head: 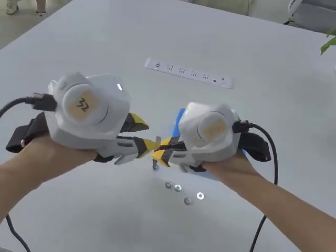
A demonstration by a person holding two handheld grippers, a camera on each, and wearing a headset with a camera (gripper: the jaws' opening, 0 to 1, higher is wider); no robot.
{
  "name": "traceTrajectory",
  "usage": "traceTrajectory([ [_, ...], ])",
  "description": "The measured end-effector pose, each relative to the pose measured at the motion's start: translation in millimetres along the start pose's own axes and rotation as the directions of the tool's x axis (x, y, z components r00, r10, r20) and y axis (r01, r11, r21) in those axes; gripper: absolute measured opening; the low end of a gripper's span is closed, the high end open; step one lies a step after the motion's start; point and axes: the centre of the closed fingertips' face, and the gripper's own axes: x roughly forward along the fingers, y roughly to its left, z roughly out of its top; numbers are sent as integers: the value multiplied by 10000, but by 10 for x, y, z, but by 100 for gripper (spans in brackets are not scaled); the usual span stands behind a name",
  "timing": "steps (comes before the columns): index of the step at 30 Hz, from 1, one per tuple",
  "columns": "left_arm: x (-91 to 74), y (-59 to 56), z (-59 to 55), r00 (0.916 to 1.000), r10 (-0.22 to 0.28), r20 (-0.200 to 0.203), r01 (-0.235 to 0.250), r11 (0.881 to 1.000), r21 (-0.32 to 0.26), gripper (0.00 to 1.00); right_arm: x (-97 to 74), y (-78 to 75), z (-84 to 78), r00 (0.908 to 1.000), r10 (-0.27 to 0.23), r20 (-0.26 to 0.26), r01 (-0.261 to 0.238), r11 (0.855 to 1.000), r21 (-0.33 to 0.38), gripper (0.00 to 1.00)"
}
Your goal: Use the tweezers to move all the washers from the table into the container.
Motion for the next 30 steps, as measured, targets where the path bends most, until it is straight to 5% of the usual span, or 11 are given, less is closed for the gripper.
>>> traceTrajectory([
  [10,-376,-228,-288,9929,1186,77,-1174,9887,-928,55,-215,-21,68,9983,-280,509,240,9966,784,1],
  [16,-546,-344,-278,9822,1857,270,-1816,9770,-1116,66,-449,13,175,9937,-622,933,523,9931,1046,1],
  [20,-603,-422,-267,9783,2044,341,-1997,9738,-1091,74,-615,-5,244,9881,-1016,1155,898,9906,1035,1],
  [24,-623,-520,-265,9792,1928,639,-1769,9641,-1979,84,-761,-109,278,9788,-1565,1323,1419,9834,1135,1],
  [30,-624,-605,-422,9735,2160,755,-1915,9496,-2481,91,-920,-323,238,9630,-2218,1532,1942,9649,1766,2],
])
